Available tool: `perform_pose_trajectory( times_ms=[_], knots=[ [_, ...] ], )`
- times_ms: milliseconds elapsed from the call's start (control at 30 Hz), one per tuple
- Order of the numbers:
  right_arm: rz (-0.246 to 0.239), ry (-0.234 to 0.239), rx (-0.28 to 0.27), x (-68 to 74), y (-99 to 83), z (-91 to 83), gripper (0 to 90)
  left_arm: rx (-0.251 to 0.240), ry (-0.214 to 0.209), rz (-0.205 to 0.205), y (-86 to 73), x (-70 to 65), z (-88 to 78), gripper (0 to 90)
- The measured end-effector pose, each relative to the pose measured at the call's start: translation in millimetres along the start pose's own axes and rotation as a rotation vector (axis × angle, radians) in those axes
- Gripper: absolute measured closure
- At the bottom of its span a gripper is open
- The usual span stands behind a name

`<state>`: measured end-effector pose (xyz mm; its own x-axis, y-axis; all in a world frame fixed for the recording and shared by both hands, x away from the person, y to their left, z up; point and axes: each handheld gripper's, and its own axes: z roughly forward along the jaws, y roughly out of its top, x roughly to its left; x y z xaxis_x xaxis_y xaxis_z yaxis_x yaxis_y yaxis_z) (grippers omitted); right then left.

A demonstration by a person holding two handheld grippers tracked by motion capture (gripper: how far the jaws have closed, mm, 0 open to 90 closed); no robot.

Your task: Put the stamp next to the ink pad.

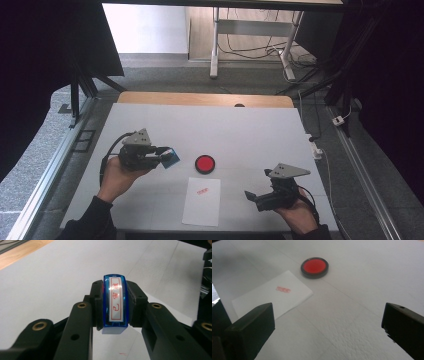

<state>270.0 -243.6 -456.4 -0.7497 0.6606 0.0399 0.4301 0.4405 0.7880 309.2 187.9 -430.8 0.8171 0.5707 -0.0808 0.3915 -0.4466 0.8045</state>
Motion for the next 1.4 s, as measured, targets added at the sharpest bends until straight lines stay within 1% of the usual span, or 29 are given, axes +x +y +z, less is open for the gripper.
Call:
perform_pose_trajectory(
  times_ms=[133, 267, 300, 400, 467, 500, 600, 733, 800, 867, 1000, 1133, 1400],
  knots=[
    [0.014, -0.024, 0.014, -4.3, -5.8, -5.7, 0.0, 0.001, 0.016, -0.017, -2.2, 4.0, -1.7, 69.9],
    [0.033, -0.039, 0.021, -8.1, -10.7, -10.7, 0.0, -0.001, 0.032, -0.034, -4.5, 7.9, -3.6, 69.9],
    [0.037, -0.037, 0.02, -8.9, -12.0, -11.5, 0.0, 0.0, 0.036, -0.037, -5.0, 8.8, -4.0, 69.9],
    [0.043, -0.049, 0.033, -10.9, -15.4, -14.7, 0.0, -0.001, 0.05, -0.051, -6.5, 11.9, -5.6, 69.9],
    [0.058, -0.056, 0.025, -12.3, -16.3, -17.7, 0.0, -0.002, 0.058, -0.062, -7.7, 14.0, -6.9, 69.9],
    [0.061, -0.066, 0.03, -12.9, -16.9, -19.2, 0.0, -0.001, 0.062, -0.066, -8.3, 15.0, -7.4, 69.9],
    [0.076, -0.073, 0.025, -15.1, -18.8, -22.8, 0.0, 0.007, 0.074, -0.079, -10.1, 18.4, -8.7, 69.9],
    [0.081, -0.095, 0.032, -16.9, -21.0, -27.0, 0.0, 0.022, 0.092, -0.089, -12.8, 22.2, -8.7, 69.9],
    [0.088, -0.099, 0.034, -18.0, -21.8, -28.8, 0.0, 0.031, 0.1, -0.097, -14.3, 24.1, -8.1, 69.9],
    [0.096, -0.104, 0.035, -19.0, -22.8, -30.0, 0.0, 0.043, 0.118, -0.1, -15.9, 25.9, -6.8, 69.9],
    [0.102, -0.12, 0.048, -20.2, -24.2, -32.3, 0.0, 0.063, 0.135, -0.11, -19.6, 30.0, -4.4, 69.9],
    [0.102, -0.124, 0.057, -20.4, -25.3, -34.1, 0.0, 0.074, 0.147, -0.127, -23.3, 34.3, -2.3, 69.9],
    [0.101, -0.124, 0.058, -19.7, -26.2, -35.8, 0.0, 0.088, 0.173, -0.161, -31.9, 44.1, 1.8, 69.9]
  ],
)
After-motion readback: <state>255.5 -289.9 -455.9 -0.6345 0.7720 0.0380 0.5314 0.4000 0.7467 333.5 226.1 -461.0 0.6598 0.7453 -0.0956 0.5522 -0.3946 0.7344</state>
